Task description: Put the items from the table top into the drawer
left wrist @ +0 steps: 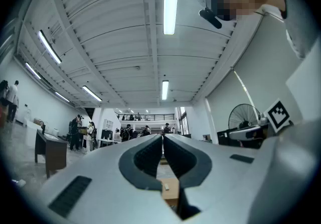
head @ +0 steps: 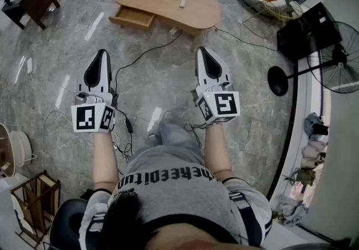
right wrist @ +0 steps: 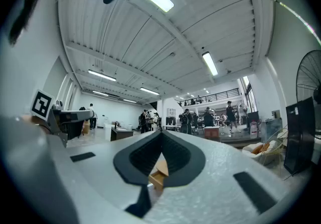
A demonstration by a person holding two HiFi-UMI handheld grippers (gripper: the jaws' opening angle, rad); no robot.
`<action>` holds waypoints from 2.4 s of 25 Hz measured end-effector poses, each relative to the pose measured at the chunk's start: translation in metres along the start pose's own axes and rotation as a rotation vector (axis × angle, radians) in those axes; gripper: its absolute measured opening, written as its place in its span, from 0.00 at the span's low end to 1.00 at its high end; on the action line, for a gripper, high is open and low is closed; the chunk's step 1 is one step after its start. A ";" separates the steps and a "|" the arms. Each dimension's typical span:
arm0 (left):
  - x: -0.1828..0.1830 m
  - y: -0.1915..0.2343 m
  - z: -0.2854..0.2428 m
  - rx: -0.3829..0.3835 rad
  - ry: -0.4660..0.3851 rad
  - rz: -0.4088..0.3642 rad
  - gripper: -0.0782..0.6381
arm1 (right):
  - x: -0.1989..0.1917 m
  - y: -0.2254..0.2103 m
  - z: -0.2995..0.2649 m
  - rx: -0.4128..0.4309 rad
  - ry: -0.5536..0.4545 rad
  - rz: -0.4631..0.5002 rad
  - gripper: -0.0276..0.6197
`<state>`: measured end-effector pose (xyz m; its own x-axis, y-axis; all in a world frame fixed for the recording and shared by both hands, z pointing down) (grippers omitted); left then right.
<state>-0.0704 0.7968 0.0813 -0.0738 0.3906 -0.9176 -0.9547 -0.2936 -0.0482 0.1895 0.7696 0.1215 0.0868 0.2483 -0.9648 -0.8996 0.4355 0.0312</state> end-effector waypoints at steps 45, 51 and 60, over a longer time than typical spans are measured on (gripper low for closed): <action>-0.090 0.005 -0.204 0.005 -0.025 0.012 0.13 | -0.069 -0.138 -0.163 0.043 0.035 -0.024 0.05; -0.118 0.041 -0.261 -0.021 -0.042 0.030 0.13 | -0.088 -0.157 -0.225 0.010 0.030 -0.022 0.05; -0.166 0.136 -0.366 -0.060 -0.014 0.059 0.13 | -0.117 -0.166 -0.361 -0.042 0.043 -0.030 0.05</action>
<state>-0.0823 0.3725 0.0828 -0.1340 0.3835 -0.9138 -0.9298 -0.3677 -0.0180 0.1744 0.3561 0.1353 0.0966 0.1976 -0.9755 -0.9142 0.4051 -0.0084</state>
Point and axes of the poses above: the fingertips, and each gripper's own axes: z backward along the fingers, y to its left, x out of its top, the point moved 2 cm from there along z, backward along the fingers, and after that the axes turned 8 degrees about -y, right-handed, at the moved point
